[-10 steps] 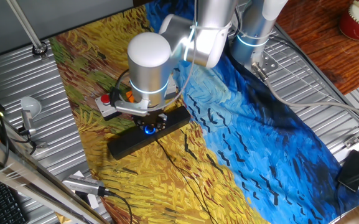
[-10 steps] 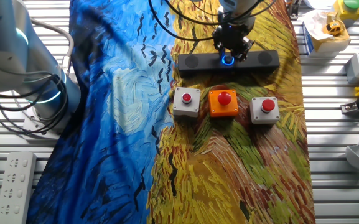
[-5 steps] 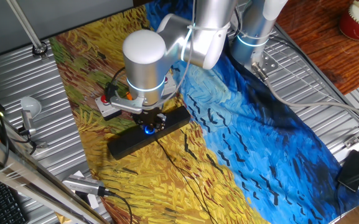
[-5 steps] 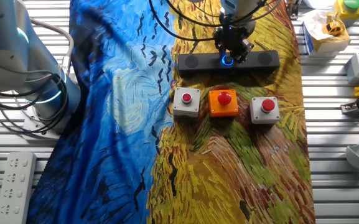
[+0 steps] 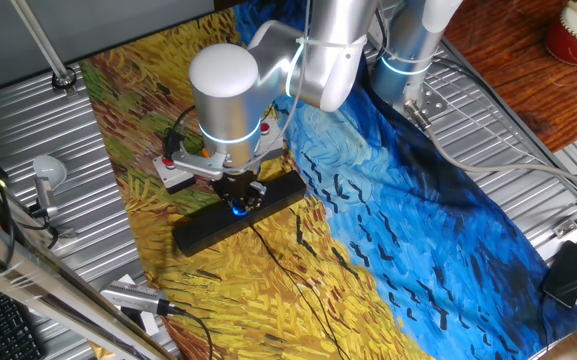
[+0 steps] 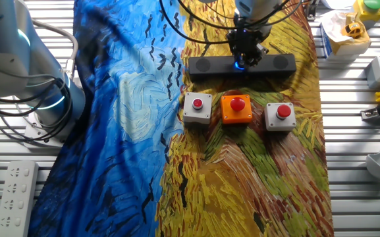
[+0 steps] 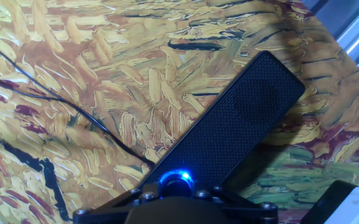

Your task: Turn the knob to decrease the volume of the speaker

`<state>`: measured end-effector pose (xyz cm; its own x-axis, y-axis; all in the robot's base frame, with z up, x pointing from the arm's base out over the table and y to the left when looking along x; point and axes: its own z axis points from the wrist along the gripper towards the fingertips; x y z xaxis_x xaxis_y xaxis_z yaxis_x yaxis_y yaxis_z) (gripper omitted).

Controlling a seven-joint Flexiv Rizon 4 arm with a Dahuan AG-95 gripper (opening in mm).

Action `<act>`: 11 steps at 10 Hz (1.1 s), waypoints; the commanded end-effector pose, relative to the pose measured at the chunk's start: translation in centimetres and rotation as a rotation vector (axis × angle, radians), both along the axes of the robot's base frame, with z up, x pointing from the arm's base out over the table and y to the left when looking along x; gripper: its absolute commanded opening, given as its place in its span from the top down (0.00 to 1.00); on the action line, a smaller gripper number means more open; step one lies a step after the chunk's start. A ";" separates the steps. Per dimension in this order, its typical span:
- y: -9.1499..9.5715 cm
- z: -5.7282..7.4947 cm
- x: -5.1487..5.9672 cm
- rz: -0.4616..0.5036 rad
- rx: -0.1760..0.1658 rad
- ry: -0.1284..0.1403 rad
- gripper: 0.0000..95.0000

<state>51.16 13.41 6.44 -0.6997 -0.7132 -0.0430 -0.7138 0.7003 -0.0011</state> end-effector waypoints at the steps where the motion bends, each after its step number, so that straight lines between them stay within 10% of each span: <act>1: 0.0 0.0 0.0 0.002 -0.001 0.001 0.80; 3: 0.0 -0.1 0.0 0.019 0.000 -0.001 0.80; 4: 0.0 -0.1 0.0 0.028 -0.001 -0.002 1.00; 11: 0.0 -0.1 0.0 0.208 -0.016 -0.004 1.00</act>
<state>51.16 13.43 6.46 -0.5575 -0.8294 -0.0363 -0.8296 0.5582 -0.0138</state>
